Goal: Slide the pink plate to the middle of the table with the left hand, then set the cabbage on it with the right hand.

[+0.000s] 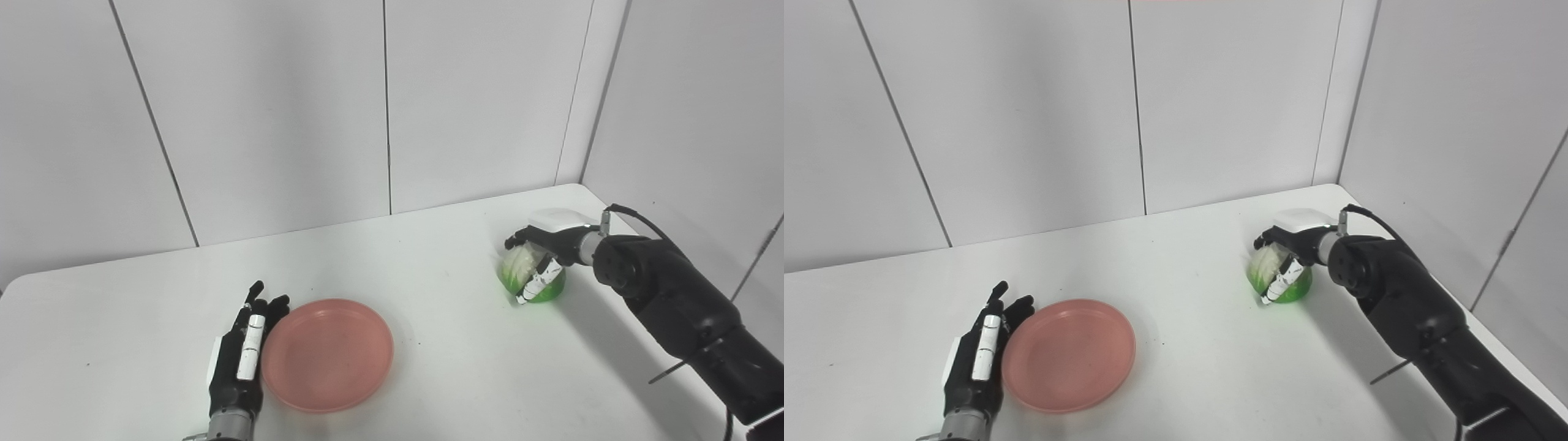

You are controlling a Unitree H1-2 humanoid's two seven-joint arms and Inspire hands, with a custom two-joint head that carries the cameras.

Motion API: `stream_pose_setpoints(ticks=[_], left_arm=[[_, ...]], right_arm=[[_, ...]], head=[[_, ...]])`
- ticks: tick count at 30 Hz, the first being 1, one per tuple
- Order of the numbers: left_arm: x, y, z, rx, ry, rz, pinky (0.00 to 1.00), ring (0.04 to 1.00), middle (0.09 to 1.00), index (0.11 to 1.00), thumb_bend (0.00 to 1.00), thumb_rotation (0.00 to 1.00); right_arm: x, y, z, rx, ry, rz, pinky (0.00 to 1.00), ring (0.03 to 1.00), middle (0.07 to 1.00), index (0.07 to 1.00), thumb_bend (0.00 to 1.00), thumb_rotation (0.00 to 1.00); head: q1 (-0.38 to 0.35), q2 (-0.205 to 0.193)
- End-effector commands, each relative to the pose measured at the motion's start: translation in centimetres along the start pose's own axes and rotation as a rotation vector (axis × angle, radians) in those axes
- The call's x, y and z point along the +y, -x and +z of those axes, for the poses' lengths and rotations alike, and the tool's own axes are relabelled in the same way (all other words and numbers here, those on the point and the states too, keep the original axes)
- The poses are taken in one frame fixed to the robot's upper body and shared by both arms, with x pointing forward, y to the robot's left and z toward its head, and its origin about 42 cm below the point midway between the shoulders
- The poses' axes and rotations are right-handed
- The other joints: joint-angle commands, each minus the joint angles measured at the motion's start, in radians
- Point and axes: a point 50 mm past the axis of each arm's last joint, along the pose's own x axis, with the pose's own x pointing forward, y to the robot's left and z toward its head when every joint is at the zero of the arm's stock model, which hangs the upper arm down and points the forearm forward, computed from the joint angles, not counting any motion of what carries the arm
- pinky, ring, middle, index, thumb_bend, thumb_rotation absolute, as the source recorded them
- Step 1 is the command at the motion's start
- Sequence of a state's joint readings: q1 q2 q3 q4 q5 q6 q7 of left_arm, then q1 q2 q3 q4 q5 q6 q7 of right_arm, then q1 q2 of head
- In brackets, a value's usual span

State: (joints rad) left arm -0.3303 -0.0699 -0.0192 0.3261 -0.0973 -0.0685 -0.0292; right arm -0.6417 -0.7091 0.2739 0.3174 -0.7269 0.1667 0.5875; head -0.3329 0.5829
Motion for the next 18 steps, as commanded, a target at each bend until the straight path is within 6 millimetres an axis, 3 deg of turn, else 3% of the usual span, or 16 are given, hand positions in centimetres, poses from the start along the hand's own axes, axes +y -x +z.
stream_pose_setpoints(ticks=[1, 3, 4, 7, 11, 18], left_arm=[[-0.2, 0.0, 0.2, 0.004, -0.001, -0.019, 0.87, 0.8, 0.773, 0.894, 0.77, 0.85], [-0.3, 0.0, 0.2, 0.006, -0.003, -0.023, 0.88, 0.802, 0.774, 0.89, 0.77, 0.85], [-0.3, 0.0, 0.2, 0.007, -0.003, -0.024, 0.89, 0.802, 0.778, 0.887, 0.77, 0.85], [-0.3, -0.1, 0.1, 0.006, -0.003, -0.03, 0.9, 0.799, 0.78, 0.888, 0.78, 0.85], [-0.3, -0.1, 0.2, 0.006, 0.005, -0.034, 0.91, 0.801, 0.779, 0.903, 0.78, 0.85], [-0.3, -0.2, 0.5, 0.0, 0.001, -0.042, 0.91, 0.802, 0.778, 0.892, 0.77, 0.85]], right_arm=[[-1.1, 0.0, -0.3, -0.017, 0.036, 0.006, 0.52, 0.583, 0.662, 0.716, 0.91, 0.2], [-0.8, -0.2, -0.2, -0.011, 0.052, 0.028, 0.45, 0.506, 0.592, 0.696, 0.88, 0.11], [-0.6, -0.2, -0.2, -0.005, 0.061, 0.036, 0.42, 0.476, 0.53, 0.689, 0.7, 0.04], [0.0, -0.3, -0.1, 0.017, 0.094, 0.041, 0.35, 0.438, 0.49, 0.664, 0.57, 0.0], [0.9, -0.3, -0.2, 0.017, 0.125, 0.043, 0.29, 0.447, 0.486, 0.644, 0.54, 0.0], [1.5, -0.3, 0.0, 0.005, 0.11, 0.071, 0.33, 0.449, 0.49, 0.658, 0.53, 0.0]], head=[[0.001, 0.001], [0.0, 0.007], [0.0, 0.007], [0.0, 0.007], [0.0, 0.007], [0.006, 0.012]])
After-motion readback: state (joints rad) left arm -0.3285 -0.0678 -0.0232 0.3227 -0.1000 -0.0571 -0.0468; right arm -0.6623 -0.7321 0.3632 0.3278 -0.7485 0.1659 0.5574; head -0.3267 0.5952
